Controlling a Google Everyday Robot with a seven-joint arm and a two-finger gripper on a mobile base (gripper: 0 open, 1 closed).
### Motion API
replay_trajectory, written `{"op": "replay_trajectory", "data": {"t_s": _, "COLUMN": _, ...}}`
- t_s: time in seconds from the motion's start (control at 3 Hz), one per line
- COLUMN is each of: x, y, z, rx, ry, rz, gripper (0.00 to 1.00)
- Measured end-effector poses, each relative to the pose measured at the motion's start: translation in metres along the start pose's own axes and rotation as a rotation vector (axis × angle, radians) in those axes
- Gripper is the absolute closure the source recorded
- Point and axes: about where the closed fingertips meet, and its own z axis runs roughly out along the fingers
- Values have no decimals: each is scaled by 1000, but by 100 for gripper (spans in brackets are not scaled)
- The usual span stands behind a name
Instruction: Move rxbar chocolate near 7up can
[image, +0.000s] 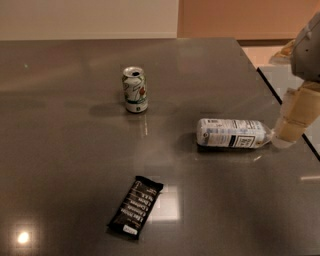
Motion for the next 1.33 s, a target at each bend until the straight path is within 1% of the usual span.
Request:
{"op": "replay_trajectory", "data": {"t_s": 0.33, "x": -32, "y": 0, "z": 9, "rx": -48, "ry": -41, "rz": -102, "gripper": 0}}
{"op": "replay_trajectory", "data": {"t_s": 0.67, "x": -67, "y": 10, "z": 21, "rx": -97, "ry": -98, "rz": -220, "gripper": 0}}
{"op": "replay_trajectory", "data": {"t_s": 1.0, "x": -97, "y": 30, "z": 33, "rx": -137, "ry": -152, "rz": -346, "gripper": 0}}
{"op": "replay_trajectory", "data": {"t_s": 1.33, "x": -119, "y": 58, "z": 46, "rx": -173, "ry": -199, "rz": -460, "gripper": 0}}
